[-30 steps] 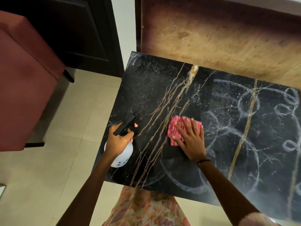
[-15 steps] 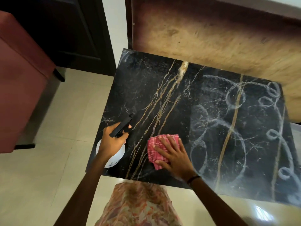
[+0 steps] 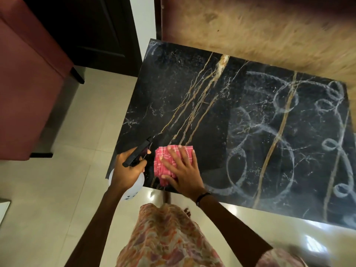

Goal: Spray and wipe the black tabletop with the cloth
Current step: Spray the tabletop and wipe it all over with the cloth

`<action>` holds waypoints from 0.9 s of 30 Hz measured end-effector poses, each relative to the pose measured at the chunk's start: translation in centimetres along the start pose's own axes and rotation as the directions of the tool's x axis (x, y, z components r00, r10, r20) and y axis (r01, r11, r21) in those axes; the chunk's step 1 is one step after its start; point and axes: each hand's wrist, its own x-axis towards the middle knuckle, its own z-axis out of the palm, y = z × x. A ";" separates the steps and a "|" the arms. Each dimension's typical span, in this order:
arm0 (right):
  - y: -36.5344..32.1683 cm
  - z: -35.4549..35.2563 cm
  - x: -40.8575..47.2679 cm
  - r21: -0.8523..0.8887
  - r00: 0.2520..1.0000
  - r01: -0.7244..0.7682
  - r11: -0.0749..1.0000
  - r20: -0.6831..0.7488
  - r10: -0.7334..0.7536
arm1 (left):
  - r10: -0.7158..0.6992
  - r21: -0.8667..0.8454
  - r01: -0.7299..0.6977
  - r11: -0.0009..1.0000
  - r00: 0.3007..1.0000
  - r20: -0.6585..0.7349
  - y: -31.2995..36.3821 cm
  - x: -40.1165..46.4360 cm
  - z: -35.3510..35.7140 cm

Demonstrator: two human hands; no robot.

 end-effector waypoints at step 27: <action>3.6 0.8 -6.9 -0.105 0.984 0.177 0.979 0.006 -0.178 | -0.144 -0.047 0.139 0.989 0.983 -0.115 -2.1 -8.0 0.3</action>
